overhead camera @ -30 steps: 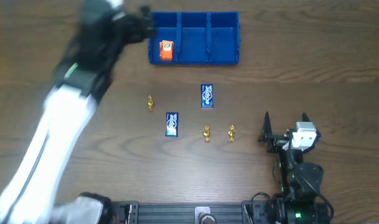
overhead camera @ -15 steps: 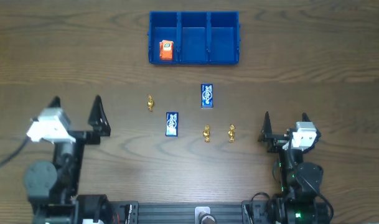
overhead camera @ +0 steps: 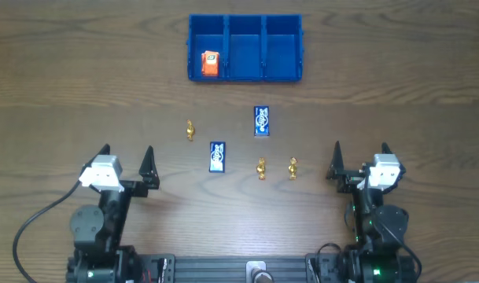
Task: Sort Candies Into Trays
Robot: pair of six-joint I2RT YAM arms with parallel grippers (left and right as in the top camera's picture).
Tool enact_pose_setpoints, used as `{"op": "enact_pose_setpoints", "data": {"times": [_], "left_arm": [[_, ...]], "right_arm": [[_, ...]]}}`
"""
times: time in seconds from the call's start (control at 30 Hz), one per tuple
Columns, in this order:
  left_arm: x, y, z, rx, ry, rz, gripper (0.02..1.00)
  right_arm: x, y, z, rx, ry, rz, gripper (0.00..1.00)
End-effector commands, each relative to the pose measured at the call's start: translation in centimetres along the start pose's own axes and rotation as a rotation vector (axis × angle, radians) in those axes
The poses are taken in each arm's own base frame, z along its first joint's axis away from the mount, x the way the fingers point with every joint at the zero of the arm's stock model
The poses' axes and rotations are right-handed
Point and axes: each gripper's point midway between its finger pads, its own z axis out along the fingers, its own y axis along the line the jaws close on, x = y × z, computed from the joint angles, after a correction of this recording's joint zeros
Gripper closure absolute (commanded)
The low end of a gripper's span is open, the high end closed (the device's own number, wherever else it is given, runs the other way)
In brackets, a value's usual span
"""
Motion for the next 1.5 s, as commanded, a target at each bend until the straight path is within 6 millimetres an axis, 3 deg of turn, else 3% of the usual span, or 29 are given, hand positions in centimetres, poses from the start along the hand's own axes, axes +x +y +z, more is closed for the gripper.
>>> {"op": "enact_pose_setpoints", "data": {"times": [0.03,0.73,0.83,0.93,1.1,1.23,1.3,1.4,1.5], "left_arm": [[1.5,0.2,0.1,-0.001,0.037,0.004,0.020],[1.5,0.2,0.1,-0.001,0.037,0.004,0.020],[1.5,0.2,0.1,-0.001,0.037,0.004,0.020],[1.5,0.2,0.1,-0.001,0.037,0.004,0.020],[1.5,0.2,0.1,-0.001,0.037,0.004,0.020],[1.5,0.2,0.1,-0.001,0.037,0.004,0.020],[1.5,0.2,0.1,-0.001,0.037,0.004,0.020],[1.5,0.2,0.1,-0.001,0.037,0.004,0.020],[1.5,0.2,0.1,-0.001,0.037,0.004,0.020]], "right_arm": [[0.1,-0.1,0.0,0.003,0.001,-0.012,0.003],[-0.3,-0.1,0.0,0.003,-0.018,-0.010,0.003],[-1.4,1.0,-0.1,-0.066,-0.058,0.132,0.003],[-2.4,3.0,-0.2,-0.180,-0.042,0.228,0.003],[-6.2,6.8,0.7,-0.380,0.132,0.243,0.003],[-8.5,9.2,3.7,-0.437,0.322,0.255,0.003],[-9.2,11.5,5.3,-0.487,0.426,0.251,0.003],[-8.3,15.3,6.8,-0.525,0.619,0.222,0.003],[-5.9,19.5,7.5,-0.512,0.831,0.177,0.003]]}}
